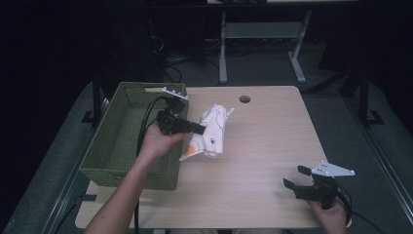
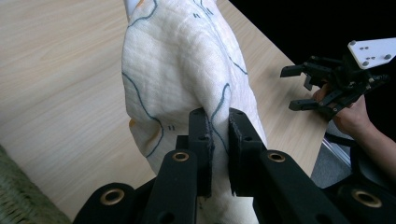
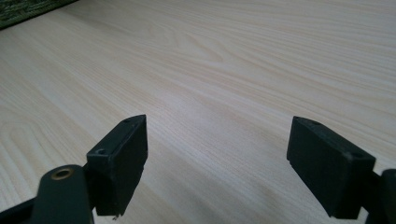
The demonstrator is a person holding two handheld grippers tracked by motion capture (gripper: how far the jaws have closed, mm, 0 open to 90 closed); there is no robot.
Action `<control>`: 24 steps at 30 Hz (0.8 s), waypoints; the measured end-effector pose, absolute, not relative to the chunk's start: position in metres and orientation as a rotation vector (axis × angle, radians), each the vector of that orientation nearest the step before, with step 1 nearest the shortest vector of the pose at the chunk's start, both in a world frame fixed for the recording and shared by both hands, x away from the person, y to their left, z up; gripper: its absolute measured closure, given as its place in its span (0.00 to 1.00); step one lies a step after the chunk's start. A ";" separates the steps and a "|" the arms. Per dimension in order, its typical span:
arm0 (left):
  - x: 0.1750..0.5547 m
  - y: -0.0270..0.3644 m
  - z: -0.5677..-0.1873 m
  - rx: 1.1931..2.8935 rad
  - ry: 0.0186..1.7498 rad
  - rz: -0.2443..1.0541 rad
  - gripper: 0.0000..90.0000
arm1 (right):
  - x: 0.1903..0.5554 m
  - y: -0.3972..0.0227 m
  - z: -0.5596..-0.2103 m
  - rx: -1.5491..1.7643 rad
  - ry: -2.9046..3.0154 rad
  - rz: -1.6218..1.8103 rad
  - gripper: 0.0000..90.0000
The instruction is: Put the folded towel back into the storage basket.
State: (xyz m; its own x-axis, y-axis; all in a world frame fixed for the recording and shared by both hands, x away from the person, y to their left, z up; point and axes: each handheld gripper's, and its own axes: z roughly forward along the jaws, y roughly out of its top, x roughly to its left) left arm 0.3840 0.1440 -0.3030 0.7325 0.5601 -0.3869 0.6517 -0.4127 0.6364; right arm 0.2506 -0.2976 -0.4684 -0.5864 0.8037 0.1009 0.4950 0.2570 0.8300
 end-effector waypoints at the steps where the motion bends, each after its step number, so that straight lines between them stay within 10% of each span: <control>1: 0.384 0.145 -0.302 2.113 0.912 -0.142 0.91 | 0.250 -0.297 -0.468 1.197 2.191 1.250 0.22; 24: 0.387 0.187 -0.286 2.072 0.953 -0.111 0.91 | 0.252 -0.299 -0.469 1.227 2.175 1.228 0.22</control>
